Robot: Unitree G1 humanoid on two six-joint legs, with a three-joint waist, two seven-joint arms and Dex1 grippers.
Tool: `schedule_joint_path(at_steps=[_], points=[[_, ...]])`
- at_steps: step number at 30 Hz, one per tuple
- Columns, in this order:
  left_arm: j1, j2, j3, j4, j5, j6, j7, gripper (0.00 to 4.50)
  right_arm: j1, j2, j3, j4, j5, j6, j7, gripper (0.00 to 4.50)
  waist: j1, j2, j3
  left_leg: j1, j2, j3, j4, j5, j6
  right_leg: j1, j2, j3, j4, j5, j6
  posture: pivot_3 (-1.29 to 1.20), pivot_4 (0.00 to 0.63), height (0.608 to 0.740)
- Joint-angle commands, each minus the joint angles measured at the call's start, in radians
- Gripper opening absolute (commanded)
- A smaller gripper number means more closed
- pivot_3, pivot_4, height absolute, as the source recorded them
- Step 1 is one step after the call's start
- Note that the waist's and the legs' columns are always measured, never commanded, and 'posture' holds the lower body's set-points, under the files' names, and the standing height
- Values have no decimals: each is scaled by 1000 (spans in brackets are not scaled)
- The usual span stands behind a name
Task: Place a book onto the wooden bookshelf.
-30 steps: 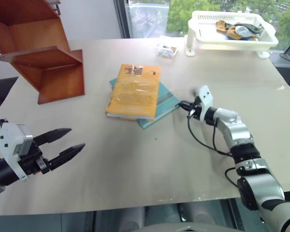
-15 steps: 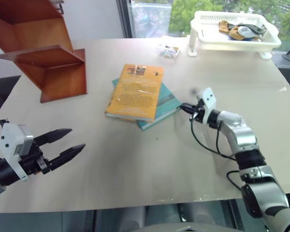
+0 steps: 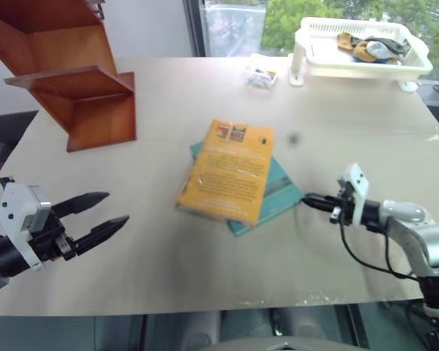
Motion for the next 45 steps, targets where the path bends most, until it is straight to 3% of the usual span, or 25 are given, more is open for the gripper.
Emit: schedule_joint_path(at_steps=[1,5,6,7,10,13,15,20,23,29,45], points=[[-19,24,-8,17,14,-24,-13,3478,7,-60,-58,-17,40,-3,50,292,-1,0,0,0,0,0,0,0,0,0,0,0,0,0,0,0,150,740],[-49,37,-29,38,20,-31,-22,3478,11,-111,-52,0,22,-23,60,1790,2,-1,0,1,0,0,1,0,0,0,1,0,1,0,0,0,150,740],[-53,38,-31,40,21,-32,-24,3478,15,-140,-43,8,16,-19,81,2334,2,-1,0,1,0,0,2,0,0,0,1,0,1,0,0,0,150,740],[-58,40,-30,40,16,-30,-27,3478,17,-187,-41,23,6,-30,125,2457,2,-1,0,1,0,0,2,0,0,0,1,0,1,0,0,0,150,740],[-75,52,-28,55,12,-28,-35,3478,-101,-200,-70,72,28,-35,123,2457,0,-1,0,-1,0,1,2,0,0,0,0,0,0,0,0,0,150,740],[-93,61,-39,69,18,-30,-41,3478,-283,-97,-65,169,7,-59,0,2457,-18,-1,1,2,1,2,2,0,0,0,2,2,2,0,0,0,150,740],[-106,59,-60,65,18,-28,-38,3478,-372,-25,2,282,-95,-146,-73,2457,-22,-3,0,4,2,1,2,1,-1,2,2,2,2,0,0,0,150,740],[-118,59,-71,51,6,-17,-31,3478,-479,121,109,472,-221,-274,-137,2457,-14,-3,0,-3,1,-1,2,0,0,-2,1,0,1,0,0,0,150,740],[-86,59,-32,32,-10,0,-44,3478,-522,188,146,531,-255,-319,-140,2457,-15,-3,0,-14,0,-1,3,3,-5,-14,1,0,3,0,0,0,150,740],[1,64,55,-15,-102,87,-90,3478,-568,261,180,568,-274,-363,-109,2457,-20,-3,0,-14,1,-1,3,1,-1,-15,1,-1,4,0,0,0,150,740],[-12,86,31,10,-120,88,-163,3478,-651,352,201,694,-319,-445,-57,2457,-21,-2,1,-11,1,-7,7,2,-2,-9,2,-6,6,0,0,0,150,740]])
